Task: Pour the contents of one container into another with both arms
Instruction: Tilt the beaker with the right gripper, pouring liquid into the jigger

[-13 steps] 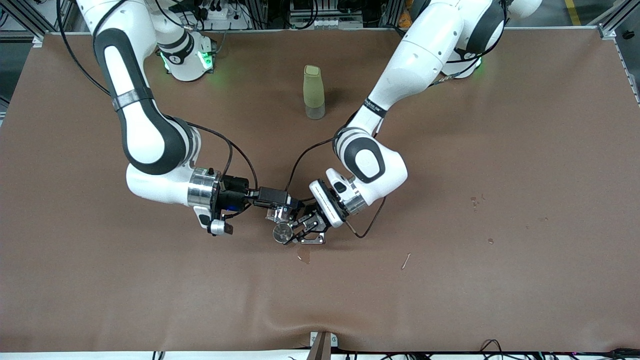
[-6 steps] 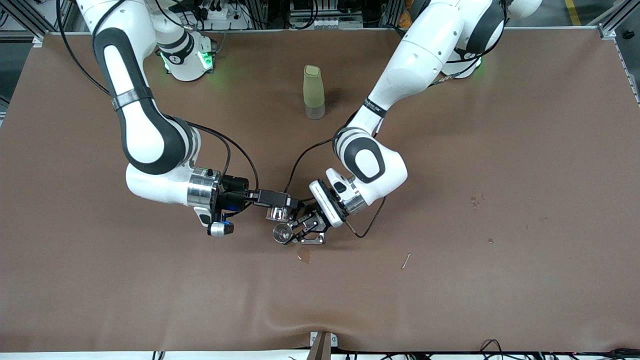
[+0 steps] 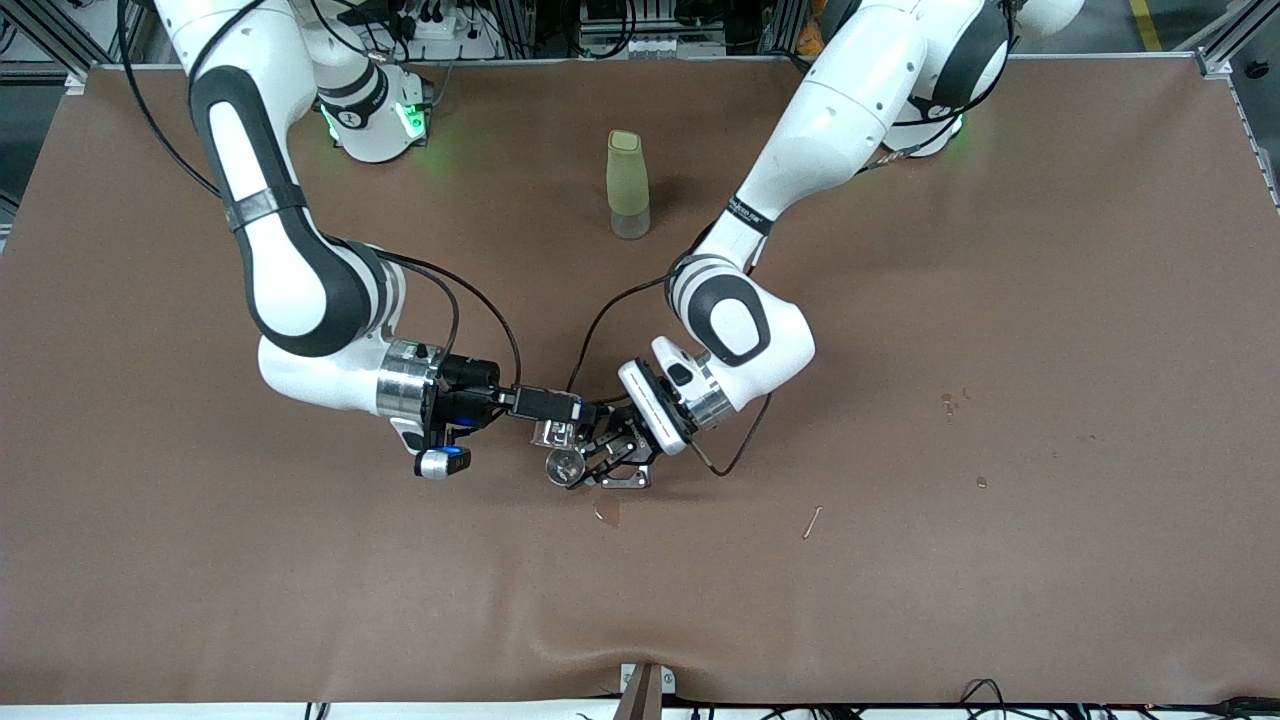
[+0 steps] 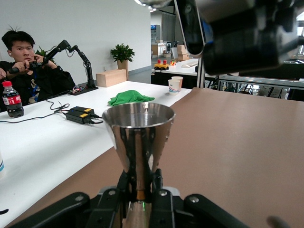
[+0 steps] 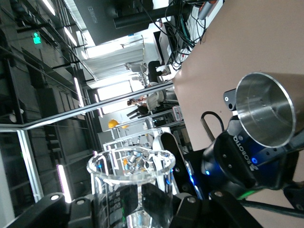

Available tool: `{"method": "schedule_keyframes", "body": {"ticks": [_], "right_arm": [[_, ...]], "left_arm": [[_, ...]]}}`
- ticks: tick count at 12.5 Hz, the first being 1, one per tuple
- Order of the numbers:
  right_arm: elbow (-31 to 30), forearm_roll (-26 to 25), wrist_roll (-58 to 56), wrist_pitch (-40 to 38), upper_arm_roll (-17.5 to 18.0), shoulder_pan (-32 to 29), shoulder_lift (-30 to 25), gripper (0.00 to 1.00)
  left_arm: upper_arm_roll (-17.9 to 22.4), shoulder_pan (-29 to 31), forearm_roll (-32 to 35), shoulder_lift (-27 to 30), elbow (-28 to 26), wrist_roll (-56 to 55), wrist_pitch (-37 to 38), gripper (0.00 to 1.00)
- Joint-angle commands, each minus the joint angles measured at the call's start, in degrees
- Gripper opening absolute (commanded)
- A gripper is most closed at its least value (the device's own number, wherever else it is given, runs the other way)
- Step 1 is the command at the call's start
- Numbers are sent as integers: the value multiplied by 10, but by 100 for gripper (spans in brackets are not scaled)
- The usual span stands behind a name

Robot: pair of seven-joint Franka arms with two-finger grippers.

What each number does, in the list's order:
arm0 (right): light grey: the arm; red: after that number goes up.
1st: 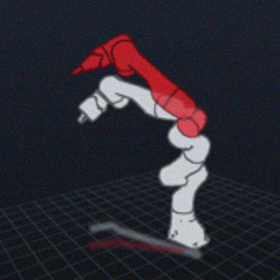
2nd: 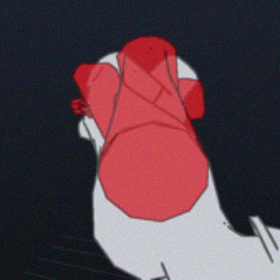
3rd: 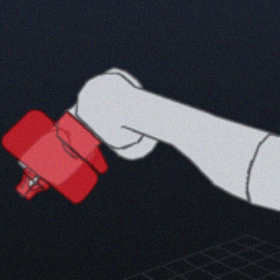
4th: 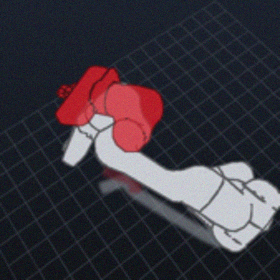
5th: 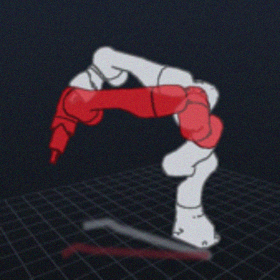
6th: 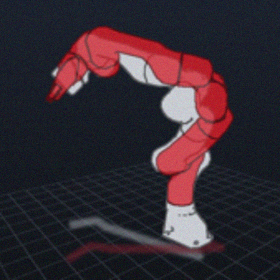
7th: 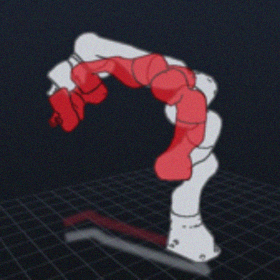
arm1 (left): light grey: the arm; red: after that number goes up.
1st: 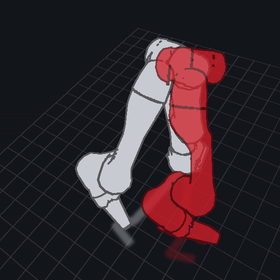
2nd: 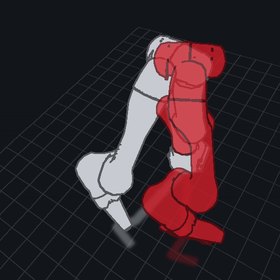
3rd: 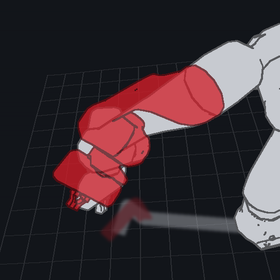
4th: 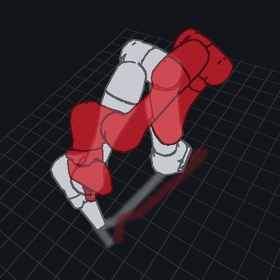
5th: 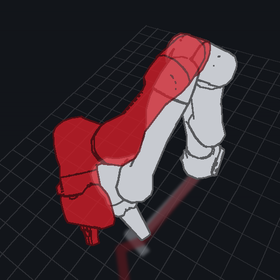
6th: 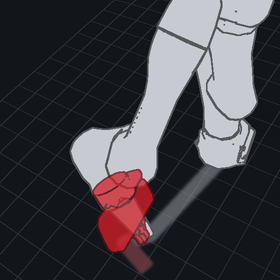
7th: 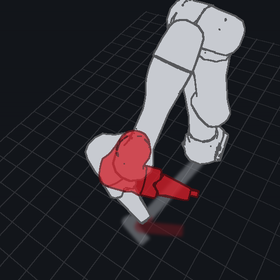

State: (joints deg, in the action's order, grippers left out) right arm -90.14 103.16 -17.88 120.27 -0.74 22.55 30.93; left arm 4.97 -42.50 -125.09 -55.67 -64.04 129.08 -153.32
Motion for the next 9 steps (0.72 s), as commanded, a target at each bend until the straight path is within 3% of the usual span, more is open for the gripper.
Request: {"method": "schedule_keyframes", "body": {"ticks": [1,4,9], "right_arm": [[14,43,9,0,-2,4,14,0],[17,27,-25,3,-5,7,14,0],[20,-51,-180,6,-8,-9,15,0]], "left_arm": [[8,-6,-21,-7,19,10,-10,0],[8,-1,-19,-5,15,10,-10,0],[7,36,-16,1,-1,12,17,0]]}}
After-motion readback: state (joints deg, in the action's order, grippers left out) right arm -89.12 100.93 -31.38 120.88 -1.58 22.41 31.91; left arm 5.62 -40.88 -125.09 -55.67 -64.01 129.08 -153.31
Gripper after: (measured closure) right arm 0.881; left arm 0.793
